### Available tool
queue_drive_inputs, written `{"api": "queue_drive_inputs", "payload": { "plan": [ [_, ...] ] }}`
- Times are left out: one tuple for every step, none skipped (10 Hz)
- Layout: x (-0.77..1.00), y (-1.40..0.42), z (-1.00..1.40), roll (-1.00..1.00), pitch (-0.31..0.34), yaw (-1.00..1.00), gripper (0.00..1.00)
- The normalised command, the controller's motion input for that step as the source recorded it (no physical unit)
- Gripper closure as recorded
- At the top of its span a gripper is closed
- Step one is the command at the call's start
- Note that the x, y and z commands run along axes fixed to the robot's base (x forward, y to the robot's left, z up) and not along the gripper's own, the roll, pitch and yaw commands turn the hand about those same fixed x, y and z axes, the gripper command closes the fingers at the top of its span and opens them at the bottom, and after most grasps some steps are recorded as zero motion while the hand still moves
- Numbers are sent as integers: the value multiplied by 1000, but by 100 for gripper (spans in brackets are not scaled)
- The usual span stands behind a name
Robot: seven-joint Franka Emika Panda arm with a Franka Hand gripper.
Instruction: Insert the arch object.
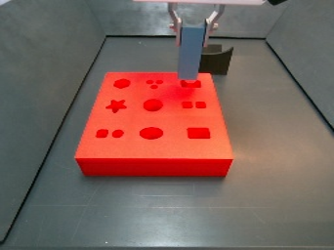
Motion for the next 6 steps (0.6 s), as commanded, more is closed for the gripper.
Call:
{"api": "queue_drive_inputs", "payload": {
  "plan": [
    [140, 51, -91, -40, -10, 251, 100],
    [-40, 0, -123, -14, -40, 60, 100],
    [0, 0, -23, -56, -17, 83, 100],
    [0, 0, -63, -36, -26, 74, 100],
    [109, -46, -120, -40, -37, 0, 100],
    [286, -26, -174, -31, -36, 0, 100]
  ]
}}
